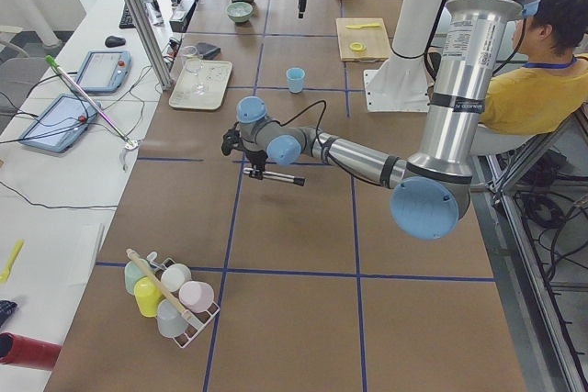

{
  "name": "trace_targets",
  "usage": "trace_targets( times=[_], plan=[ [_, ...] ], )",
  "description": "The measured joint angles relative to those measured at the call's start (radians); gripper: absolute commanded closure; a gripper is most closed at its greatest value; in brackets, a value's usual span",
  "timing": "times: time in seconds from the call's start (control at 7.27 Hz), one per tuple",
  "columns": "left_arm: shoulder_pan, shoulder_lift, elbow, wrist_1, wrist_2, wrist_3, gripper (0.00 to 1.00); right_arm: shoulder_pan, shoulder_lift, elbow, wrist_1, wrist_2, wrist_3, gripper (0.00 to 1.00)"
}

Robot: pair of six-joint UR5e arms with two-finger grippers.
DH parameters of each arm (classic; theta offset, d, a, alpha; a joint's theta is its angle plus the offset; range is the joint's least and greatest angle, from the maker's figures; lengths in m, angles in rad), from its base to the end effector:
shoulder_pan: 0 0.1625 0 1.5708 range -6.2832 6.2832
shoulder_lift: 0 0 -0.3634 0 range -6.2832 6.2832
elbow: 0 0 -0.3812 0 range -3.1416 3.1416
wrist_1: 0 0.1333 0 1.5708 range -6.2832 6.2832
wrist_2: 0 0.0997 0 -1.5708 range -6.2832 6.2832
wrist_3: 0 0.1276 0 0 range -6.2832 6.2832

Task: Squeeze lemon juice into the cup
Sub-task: 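Lift the steel muddler with the left gripper and carry it over the cup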

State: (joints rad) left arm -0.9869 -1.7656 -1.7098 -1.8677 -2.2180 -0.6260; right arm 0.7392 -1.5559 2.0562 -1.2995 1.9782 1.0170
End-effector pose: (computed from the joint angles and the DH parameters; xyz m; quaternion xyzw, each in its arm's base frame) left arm 0.2678 -0.5075 0.4175 0.0699 0.4159 0.0796 0.9032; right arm -0.3086 -0.3933 0.3575 0.0724 -0.4071 0.0082 0.9105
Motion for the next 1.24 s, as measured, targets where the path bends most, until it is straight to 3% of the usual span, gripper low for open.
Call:
trace_targets(
  times=[0.28,0.55,0.69,0.96,1.24],
  plan=[
    [0.05,-0.156,-0.172,0.195,0.012,0.015,1.0,0.016,0.0,0.003,0.0,0.016,-0.001,0.0],
    [0.172,-0.316,-0.287,0.242,0.078,0.011,1.0,0.054,-0.006,0.008,0.0,0.052,-0.001,0.0],
    [0.215,-0.372,-0.292,0.165,0.12,0.015,1.0,0.066,-0.01,0.009,0.0,0.058,-0.001,0.0],
    [0.3,-0.389,-0.271,-0.176,0.298,-0.012,1.0,0.107,-0.026,0.011,0.0,0.071,-0.009,0.0],
    [0.422,-0.378,-0.196,-0.505,0.636,-0.036,1.0,0.151,-0.041,0.013,0.0,0.101,-0.016,0.0]
  ],
)
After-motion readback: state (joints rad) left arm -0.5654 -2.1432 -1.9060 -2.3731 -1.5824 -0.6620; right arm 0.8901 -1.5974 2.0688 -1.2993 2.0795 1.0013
